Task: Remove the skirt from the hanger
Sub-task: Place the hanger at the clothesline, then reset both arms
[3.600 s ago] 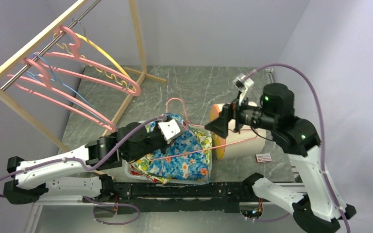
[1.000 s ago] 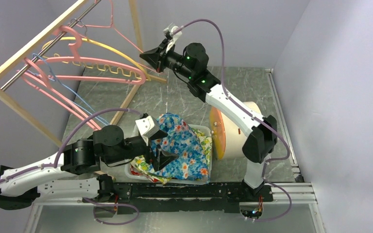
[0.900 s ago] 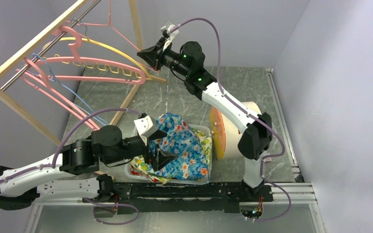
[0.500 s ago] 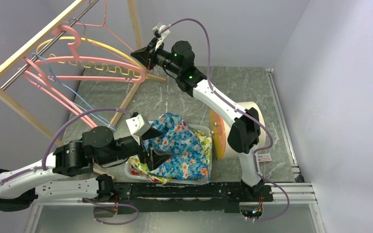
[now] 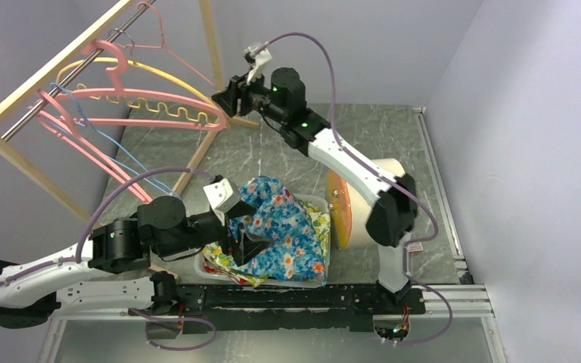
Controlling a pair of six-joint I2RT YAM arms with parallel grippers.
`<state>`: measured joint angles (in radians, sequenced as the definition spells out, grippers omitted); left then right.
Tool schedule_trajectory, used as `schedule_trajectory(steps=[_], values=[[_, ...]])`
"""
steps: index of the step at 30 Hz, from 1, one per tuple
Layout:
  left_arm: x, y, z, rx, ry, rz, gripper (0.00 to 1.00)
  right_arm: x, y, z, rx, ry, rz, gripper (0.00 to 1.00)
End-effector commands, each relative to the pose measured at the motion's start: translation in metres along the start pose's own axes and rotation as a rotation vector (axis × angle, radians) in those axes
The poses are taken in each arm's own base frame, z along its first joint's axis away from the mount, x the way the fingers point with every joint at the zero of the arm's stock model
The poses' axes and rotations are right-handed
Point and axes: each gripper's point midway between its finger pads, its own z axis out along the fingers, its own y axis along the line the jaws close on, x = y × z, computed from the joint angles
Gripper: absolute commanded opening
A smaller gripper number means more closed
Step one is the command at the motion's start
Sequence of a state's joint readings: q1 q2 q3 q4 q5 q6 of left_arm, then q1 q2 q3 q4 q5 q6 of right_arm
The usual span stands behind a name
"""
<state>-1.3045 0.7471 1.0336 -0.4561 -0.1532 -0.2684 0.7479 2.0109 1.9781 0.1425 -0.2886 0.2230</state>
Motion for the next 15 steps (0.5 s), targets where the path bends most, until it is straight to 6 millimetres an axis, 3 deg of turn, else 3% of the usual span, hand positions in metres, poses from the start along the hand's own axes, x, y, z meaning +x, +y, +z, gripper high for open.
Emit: schedule_trajectory(steps=[1,3,6,12,15], values=[[-0.012,0.000,-0.001,-0.025,-0.006,-0.024,0.99,-0.042,-0.019,-0.074,0.263,0.040,-0.030,0.65],[-0.021,-0.001,0.001,-0.023,-0.030,-0.015,0.99,-0.045,-0.023,-0.113,0.338,0.086,-0.056,0.85],[-0.042,-0.009,0.009,0.003,-0.087,0.019,0.99,-0.061,-0.024,-0.177,0.462,0.097,-0.105,0.99],[-0.087,-0.024,0.041,0.037,-0.196,0.137,0.99,-0.092,-0.023,-0.299,0.705,0.045,-0.115,1.00],[-0.112,-0.009,0.063,-0.084,-0.229,0.159,0.99,-0.114,-0.013,-0.343,0.760,0.010,-0.110,1.00]])
